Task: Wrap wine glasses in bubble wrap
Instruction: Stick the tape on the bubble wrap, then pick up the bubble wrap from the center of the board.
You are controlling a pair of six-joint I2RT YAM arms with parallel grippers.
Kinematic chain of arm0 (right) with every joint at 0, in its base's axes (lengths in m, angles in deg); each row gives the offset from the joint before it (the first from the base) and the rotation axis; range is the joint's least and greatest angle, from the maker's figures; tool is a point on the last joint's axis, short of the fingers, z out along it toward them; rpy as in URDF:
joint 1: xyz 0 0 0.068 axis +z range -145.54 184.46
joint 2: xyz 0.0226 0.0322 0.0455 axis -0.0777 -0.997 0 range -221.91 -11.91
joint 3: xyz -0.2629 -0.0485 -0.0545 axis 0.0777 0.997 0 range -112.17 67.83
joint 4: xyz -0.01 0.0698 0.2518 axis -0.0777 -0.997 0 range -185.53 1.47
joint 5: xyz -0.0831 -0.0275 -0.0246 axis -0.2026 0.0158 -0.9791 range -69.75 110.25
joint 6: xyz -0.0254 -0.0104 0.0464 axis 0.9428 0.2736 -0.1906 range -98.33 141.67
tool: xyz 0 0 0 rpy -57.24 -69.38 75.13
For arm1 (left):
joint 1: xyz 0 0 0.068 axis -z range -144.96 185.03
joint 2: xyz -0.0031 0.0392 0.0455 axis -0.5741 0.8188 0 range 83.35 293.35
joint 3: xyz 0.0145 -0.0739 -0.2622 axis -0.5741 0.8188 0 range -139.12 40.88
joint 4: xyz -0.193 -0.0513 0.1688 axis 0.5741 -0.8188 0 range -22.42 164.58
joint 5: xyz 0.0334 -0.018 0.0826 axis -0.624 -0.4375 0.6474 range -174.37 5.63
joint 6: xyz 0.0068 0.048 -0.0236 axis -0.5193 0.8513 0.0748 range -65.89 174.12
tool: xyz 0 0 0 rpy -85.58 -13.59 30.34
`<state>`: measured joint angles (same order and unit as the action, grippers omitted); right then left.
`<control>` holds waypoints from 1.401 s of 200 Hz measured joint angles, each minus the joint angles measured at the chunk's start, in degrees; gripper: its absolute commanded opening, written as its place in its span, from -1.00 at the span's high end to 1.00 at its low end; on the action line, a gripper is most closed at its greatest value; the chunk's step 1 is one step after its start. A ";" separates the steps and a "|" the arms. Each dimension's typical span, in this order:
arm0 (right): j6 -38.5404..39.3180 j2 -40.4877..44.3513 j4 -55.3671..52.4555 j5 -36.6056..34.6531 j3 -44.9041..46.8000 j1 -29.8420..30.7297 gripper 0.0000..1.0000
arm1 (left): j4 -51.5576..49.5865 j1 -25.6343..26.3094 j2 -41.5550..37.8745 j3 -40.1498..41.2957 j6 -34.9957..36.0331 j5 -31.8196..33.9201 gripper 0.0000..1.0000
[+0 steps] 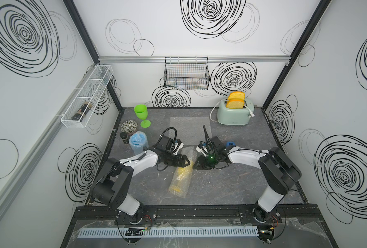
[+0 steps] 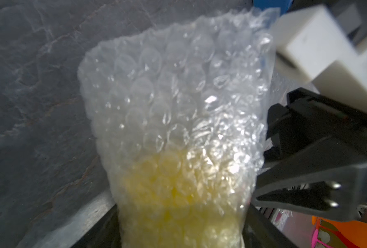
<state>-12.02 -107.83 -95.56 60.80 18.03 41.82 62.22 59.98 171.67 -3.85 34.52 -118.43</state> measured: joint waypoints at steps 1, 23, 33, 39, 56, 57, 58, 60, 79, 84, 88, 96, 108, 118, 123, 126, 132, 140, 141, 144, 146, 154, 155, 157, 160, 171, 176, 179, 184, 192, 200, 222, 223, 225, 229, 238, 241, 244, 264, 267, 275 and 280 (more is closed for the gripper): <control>-0.11 0.09 0.15 0.00 0.07 -0.07 -0.23 | 0.00 0.00 0.02 0.00 -0.02 -0.02 -0.65; -1.62 0.83 3.98 1.16 0.70 -0.98 -0.45 | 0.09 -0.09 0.09 0.17 -0.48 -0.81 -0.64; -2.27 0.48 5.90 1.81 1.03 -0.76 -0.51 | 0.35 -0.24 0.09 0.35 -0.72 -1.09 -0.63; -2.38 0.09 6.93 2.36 1.20 -0.59 -0.55 | 0.46 -0.31 0.09 0.48 -0.94 -1.38 -0.63; -2.86 -1.73 9.14 3.80 1.27 -0.07 -0.60 | 0.52 -0.59 0.09 0.52 -1.68 -2.21 -0.63; -2.91 -1.81 9.20 3.87 1.27 -0.02 -0.60 | 0.52 -0.61 0.09 0.52 -1.70 -2.25 -0.63; -2.95 -1.88 9.27 3.91 1.27 0.00 -0.60 | 0.52 -0.66 0.09 0.52 -1.75 -2.29 -0.63; -2.91 -2.12 9.51 4.04 1.27 0.09 -0.61 | 0.55 -0.68 0.09 0.52 -1.84 -2.40 -0.63; -2.86 -3.93 11.26 5.95 1.33 0.46 -0.63 | 0.81 -1.14 0.09 1.05 -2.34 -2.89 -0.62; -2.67 -4.31 11.54 6.43 1.33 0.55 -0.64 | 0.94 -1.36 0.09 1.16 -2.51 -3.15 -0.62; -2.45 -4.55 11.67 6.64 1.33 0.68 -0.64 | 0.96 -1.44 0.09 1.20 -2.60 -3.28 -0.62; -2.14 -4.92 11.80 7.21 1.33 0.98 -0.66 | 0.98 -1.66 0.09 1.25 -2.86 -3.50 -0.62; -1.86 -5.35 12.13 7.58 1.33 1.68 -0.66 | 1.49 -1.81 0.09 1.25 -3.28 -4.09 -0.62; -1.64 -5.60 12.50 7.96 1.33 2.40 -0.67 | 1.95 -1.81 0.09 1.27 -3.50 -4.52 -0.61; -1.53 -5.62 12.63 8.09 1.33 2.67 -0.67 | 2.03 -1.81 0.09 1.33 -3.56 -4.66 -0.61; -1.38 -5.64 12.68 8.15 1.33 2.78 -0.67 | 2.05 -1.81 0.09 1.36 -3.58 -4.72 -0.61; -1.29 -5.64 12.66 8.15 1.33 2.95 -0.67 | 2.05 -1.81 0.09 1.40 -3.67 -4.76 -0.61; -1.16 -5.64 12.76 8.17 1.46 3.04 -0.64 | 2.05 -1.84 0.09 1.40 -3.76 -4.90 -0.60; -1.16 -5.64 12.79 8.15 1.49 3.04 -0.64 | 2.05 -1.86 0.09 1.40 -3.76 -4.92 -0.60; -1.18 -5.62 13.00 8.15 1.60 3.04 -0.63 | 2.08 -1.88 0.09 1.40 -3.78 -4.98 -0.59; -1.18 -5.60 13.14 8.15 1.68 3.04 -0.62 | 2.10 -1.90 0.09 1.40 -3.80 -5.03 -0.59; -1.22 -5.55 13.60 8.17 2.03 3.06 -0.58 | 2.25 -1.99 0.09 1.44 -3.82 -5.22 -0.57; -1.18 -5.55 13.66 8.20 2.10 3.06 -0.58 | 2.29 -1.99 0.09 1.46 -3.87 -5.31 -0.57; -1.22 -5.53 13.79 8.22 2.19 3.06 -0.57 | 2.34 -1.99 0.09 1.46 -3.87 -5.40 -0.57; -1.29 -5.53 13.86 8.24 2.27 3.06 -0.55 | 2.36 -1.99 0.09 1.49 -3.87 -5.51 -0.57; -1.03 -5.53 13.81 8.37 2.29 2.95 -0.51 | 2.86 -1.99 0.07 1.57 -4.31 -6.01 -0.57; -1.03 -5.53 13.75 8.37 2.25 2.93 -0.50 | 3.10 -2.01 0.04 1.57 -4.44 -6.12 -0.57; -1.09 -5.53 13.75 8.41 2.23 2.91 -0.50 | 3.23 -2.10 -0.02 1.57 -4.46 -6.23 -0.57; -1.03 -5.51 13.73 8.41 2.16 2.89 -0.50 | 3.37 -2.16 -0.20 1.57 -4.46 -6.38 -0.56; -1.03 -5.38 13.70 8.41 2.10 2.89 -0.50 | 3.45 -2.36 -0.59 1.57 -4.46 -6.54 -0.56; -1.03 -4.96 13.62 8.37 2.01 2.89 -0.52 | 3.56 -2.49 -1.11 1.55 -4.37 -6.82 -0.55; -0.13 -2.56 10.69 6.23 0.50 2.69 -0.55 | 3.41 -2.78 -2.60 0.37 -3.26 -7.30 -0.54; 0.07 -2.32 10.38 5.97 0.31 2.67 -0.55 | 3.34 -2.80 -2.67 0.20 -3.10 -7.28 -0.53; 0.26 -2.05 9.94 5.49 0.04 2.62 -0.55 | 3.26 -2.84 -2.80 -0.07 -2.75 -7.32 -0.54; 0.63 -1.40 9.44 4.74 -0.33 2.60 -0.54 | 3.28 -2.93 -2.99 -0.63 -2.36 -7.32 -0.54; 1.64 0.44 7.93 2.45 -1.40 2.49 -0.55 | 3.43 -3.08 -3.56 -2.05 -0.70 -7.34 -0.55; 1.88 0.96 7.56 1.90 -1.73 2.40 -0.55 | 3.58 -3.13 -3.76 -2.51 -0.35 -7.34 -0.56; 2.32 1.60 7.21 1.09 -2.01 2.29 -0.54 | 3.61 -3.15 -4.02 -2.93 0.37 -7.32 -0.56; 5.25 6.29 6.14 -4.66 -3.13 2.14 -0.53 | 5.22 -3.21 -6.03 -5.51 4.79 -7.34 -0.64; 5.66 6.97 6.16 -5.57 -3.15 2.14 -0.53 | 5.62 -3.21 -6.29 -5.70 5.11 -7.43 -0.65; 6.88 8.81 6.23 -7.98 -3.15 2.19 -0.52 | 7.32 -3.21 -7.41 -5.84 6.91 -7.80 -0.68; 7.48 9.73 6.43 -9.18 -3.08 2.19 -0.51 | 8.31 -3.21 -8.13 -5.75 7.82 -8.04 -0.70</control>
<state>-4.55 -98.11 -89.14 51.62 14.95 44.01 70.53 56.77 163.54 -9.60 42.34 -126.47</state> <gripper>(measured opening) 0.765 0.833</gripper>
